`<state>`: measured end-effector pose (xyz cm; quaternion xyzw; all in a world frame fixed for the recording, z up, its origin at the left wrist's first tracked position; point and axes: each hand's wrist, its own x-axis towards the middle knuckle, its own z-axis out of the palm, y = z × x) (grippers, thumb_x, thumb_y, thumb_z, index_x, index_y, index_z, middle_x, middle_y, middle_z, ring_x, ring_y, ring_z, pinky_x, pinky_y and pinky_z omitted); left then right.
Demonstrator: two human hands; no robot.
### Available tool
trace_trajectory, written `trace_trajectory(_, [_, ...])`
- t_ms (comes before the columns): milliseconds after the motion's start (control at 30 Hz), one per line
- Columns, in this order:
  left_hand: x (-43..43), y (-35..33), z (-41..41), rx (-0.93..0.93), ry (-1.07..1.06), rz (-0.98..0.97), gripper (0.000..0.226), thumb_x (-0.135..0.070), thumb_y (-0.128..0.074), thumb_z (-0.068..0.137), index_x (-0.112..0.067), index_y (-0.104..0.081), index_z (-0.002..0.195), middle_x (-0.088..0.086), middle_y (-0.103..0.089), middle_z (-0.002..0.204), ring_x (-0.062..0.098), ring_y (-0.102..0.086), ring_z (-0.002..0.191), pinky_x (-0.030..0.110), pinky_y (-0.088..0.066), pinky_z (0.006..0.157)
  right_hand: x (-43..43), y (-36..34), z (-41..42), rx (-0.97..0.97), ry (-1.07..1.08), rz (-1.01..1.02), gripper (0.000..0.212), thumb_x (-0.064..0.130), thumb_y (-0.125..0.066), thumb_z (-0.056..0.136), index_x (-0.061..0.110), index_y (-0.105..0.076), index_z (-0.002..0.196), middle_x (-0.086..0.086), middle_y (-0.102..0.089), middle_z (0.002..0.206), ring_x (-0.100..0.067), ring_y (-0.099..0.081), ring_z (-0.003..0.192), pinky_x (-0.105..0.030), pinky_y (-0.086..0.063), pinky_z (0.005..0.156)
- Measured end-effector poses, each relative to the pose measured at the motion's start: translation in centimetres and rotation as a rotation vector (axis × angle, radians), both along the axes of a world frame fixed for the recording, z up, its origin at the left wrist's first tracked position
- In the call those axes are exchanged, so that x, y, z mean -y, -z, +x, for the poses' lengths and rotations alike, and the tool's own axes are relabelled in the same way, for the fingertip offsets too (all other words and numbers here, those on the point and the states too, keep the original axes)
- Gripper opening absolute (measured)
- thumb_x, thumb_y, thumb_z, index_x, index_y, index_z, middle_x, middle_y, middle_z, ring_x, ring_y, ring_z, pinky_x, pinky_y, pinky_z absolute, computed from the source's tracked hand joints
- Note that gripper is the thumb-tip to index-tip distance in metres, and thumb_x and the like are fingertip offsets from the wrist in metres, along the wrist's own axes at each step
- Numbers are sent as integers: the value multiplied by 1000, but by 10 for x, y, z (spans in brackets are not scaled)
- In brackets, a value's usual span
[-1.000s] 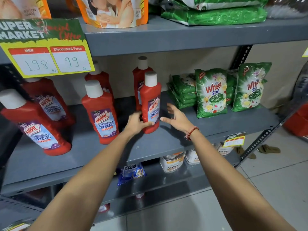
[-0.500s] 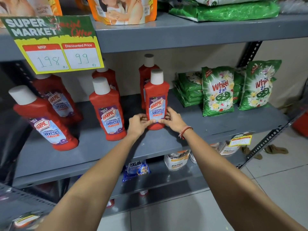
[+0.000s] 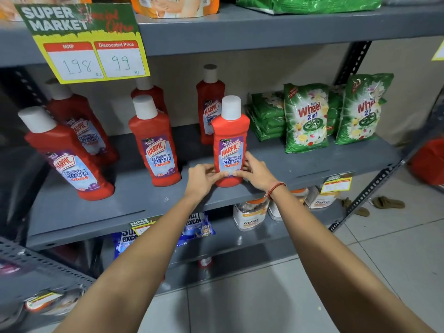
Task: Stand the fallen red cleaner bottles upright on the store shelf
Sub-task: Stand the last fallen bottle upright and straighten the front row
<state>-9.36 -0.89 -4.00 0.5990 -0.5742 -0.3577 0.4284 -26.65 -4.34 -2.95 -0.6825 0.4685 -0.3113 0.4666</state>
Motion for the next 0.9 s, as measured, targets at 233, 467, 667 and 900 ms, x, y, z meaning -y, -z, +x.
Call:
trace_trajectory(233, [-18,2,-4,18,20,7,48,-29,-76,72,-2,-65,111,15,-72,103,14,-70,84,30,-57,84,-22,1,-5,-11,17,-11,56,0,-65,83,1,-37,132,-18,-54,134,-27,-54,123,-31,-45,101])
trace_trajectory(467, [-34,0,10,77,-55,12,61,-33,-71,78,0,-53,125,14,-64,119,20,-62,107,28,-48,96,-56,14,7,-41,353,-169,54,19,-72,81,3,-48,127,-14,-61,121,-23,-59,109,-19,-42,88])
trace_trajectory(667, [-60,7,82,65,-294,-129,24,-25,-66,83,-7,-67,98,7,-71,95,14,-66,84,9,-47,75,-103,28,65,-65,565,-455,22,28,-61,89,11,-59,103,-8,-61,99,-20,-59,86,-27,-48,77])
trace_trajectory(900, [-56,-1,140,116,-404,-129,32,-24,-68,82,-5,-58,106,17,-65,106,27,-64,93,47,-53,86,-69,-1,143,-36,185,-268,55,26,-66,86,3,-45,131,-18,-51,129,-27,-55,114,-46,-48,99])
